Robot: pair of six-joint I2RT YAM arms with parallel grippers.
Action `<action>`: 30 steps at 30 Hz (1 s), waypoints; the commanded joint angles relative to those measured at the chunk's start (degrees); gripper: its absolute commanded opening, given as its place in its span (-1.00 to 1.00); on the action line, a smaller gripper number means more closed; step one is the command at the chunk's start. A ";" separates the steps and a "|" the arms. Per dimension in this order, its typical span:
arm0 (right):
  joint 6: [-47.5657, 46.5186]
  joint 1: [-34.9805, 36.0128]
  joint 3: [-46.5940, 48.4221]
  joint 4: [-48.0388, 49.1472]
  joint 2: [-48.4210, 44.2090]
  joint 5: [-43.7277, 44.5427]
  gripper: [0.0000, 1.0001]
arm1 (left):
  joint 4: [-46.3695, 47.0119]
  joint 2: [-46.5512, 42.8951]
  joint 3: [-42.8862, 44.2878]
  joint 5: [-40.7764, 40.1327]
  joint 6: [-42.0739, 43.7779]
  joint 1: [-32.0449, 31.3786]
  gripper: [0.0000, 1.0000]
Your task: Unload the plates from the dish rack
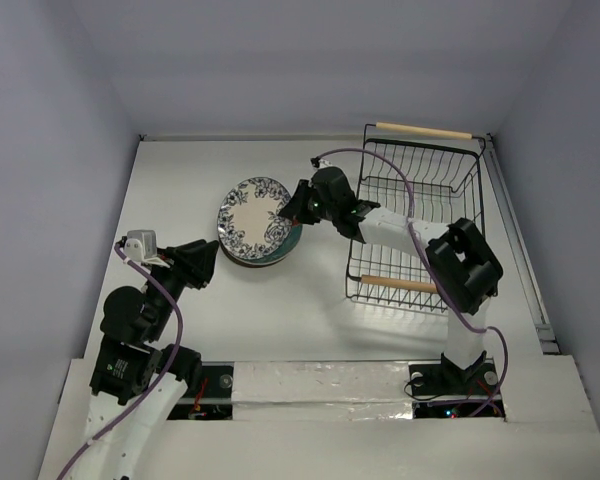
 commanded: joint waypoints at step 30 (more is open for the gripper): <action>-18.22 8.22 2.68 -23.92 -14.22 27.14 1.00 | 1.46 0.61 2.11 -1.95 -0.44 0.42 0.12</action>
